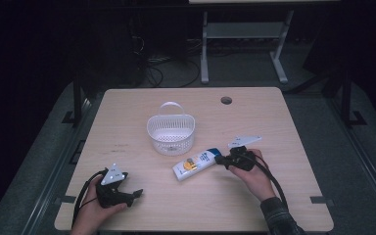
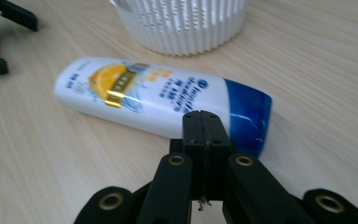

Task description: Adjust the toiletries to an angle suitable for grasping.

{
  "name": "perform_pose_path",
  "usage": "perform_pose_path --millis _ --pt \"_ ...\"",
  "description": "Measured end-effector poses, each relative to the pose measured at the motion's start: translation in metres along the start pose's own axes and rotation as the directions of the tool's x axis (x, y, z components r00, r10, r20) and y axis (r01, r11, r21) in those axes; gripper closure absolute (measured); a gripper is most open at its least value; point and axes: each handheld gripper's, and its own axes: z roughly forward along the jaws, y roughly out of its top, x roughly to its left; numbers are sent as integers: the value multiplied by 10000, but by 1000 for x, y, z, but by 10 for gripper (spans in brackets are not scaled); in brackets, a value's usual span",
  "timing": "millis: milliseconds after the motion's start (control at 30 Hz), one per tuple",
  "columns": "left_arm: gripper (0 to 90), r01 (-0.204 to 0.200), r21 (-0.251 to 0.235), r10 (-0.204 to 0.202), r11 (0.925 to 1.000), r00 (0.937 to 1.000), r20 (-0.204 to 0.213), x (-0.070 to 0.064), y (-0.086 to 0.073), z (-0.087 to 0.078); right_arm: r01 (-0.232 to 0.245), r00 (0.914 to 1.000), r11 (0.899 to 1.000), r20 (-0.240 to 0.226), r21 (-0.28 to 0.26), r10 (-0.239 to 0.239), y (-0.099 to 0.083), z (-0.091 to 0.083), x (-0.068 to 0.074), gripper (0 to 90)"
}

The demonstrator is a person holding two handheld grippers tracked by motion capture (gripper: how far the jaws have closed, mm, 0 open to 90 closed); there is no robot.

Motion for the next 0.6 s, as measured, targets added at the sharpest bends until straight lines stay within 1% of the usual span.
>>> perform_pose_path --millis 33,67,100,233,300,367,467,567,600 --pt "132 -3 2 3 10000 10000 -2 0 0 0 75 9999 10000 -82 -25 -75 4 0 4 899" --pt "132 -3 2 3 10000 10000 -2 0 0 0 75 9999 10000 -82 -25 -75 4 0 4 899" --pt "132 -4 4 4 10000 10000 -2 0 0 0 94 9998 9999 -190 -87 -96 8 1 8 899" --pt "132 -28 19 28 10000 10000 9 0 0 0 160 9993 9997 -330 -162 -165 15 4 13 899" --pt "132 -30 18 30 10000 10000 10 0 0 0 105 9993 9998 -368 -183 -112 17 5 15 899" --pt "132 -30 17 30 10000 10000 12 0 0 0 180 9989 9994 -438 -283 -192 22 9 18 899" --pt "132 -33 17 33 10000 10000 14 0 0 0 148 9986 9993 -501 -338 -165 27 13 22 899" --pt "132 -34 16 34 10000 10000 18 0 0 0 216 9982 9992 -550 -351 -236 31 17 25 899" --pt "132 -36 16 36 10000 10000 19 0 0 0 243 9980 9991 -573 -337 -262 34 20 28 899"
